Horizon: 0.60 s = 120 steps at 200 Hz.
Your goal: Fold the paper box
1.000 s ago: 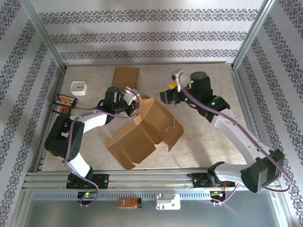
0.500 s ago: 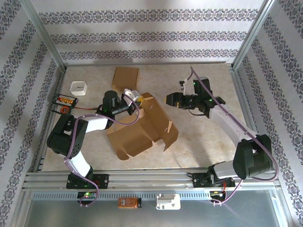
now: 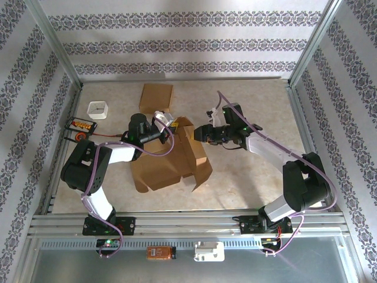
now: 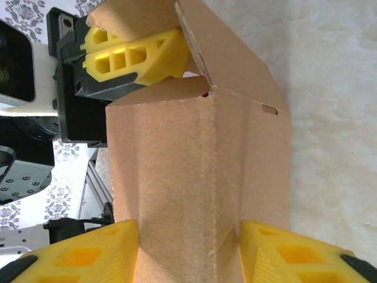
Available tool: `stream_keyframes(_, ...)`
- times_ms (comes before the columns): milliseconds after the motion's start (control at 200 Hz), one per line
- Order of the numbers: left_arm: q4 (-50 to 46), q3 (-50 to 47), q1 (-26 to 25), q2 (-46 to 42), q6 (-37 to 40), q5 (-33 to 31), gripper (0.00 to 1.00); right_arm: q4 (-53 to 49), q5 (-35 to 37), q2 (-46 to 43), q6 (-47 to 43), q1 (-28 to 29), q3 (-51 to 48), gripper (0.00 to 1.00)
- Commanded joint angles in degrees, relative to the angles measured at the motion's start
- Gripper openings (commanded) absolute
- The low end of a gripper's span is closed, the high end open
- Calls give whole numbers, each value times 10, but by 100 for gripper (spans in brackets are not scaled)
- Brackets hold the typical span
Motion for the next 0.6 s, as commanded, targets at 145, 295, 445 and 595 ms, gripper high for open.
stream_keyframes(145,37,-9,2,4,-7,-14,15,2,51,-6,-6,9,0,41)
stream_keyframes(295,51,-22,2,-6,-26,-22,24,1,77,-12,-16,21,-1,35)
stream_keyframes(445,43,-38,2,-41,-67,-42,58,-7,93,-11,-23,22,2,34)
stream_keyframes(595,-45,-43,3,-112,-103,-74,68,-17,101,-15,-31,22,7,34)
